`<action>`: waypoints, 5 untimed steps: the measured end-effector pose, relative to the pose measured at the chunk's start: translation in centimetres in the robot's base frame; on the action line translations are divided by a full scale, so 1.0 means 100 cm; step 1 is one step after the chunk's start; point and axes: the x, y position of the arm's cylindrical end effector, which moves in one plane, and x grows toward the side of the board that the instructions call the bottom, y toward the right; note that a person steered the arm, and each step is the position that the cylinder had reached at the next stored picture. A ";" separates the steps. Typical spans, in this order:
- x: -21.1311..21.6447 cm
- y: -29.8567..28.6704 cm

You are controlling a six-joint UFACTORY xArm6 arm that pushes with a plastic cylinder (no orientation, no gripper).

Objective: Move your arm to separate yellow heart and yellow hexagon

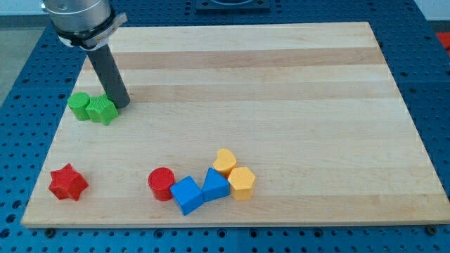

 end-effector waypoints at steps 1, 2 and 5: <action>-0.006 0.029; -0.007 0.046; -0.003 0.183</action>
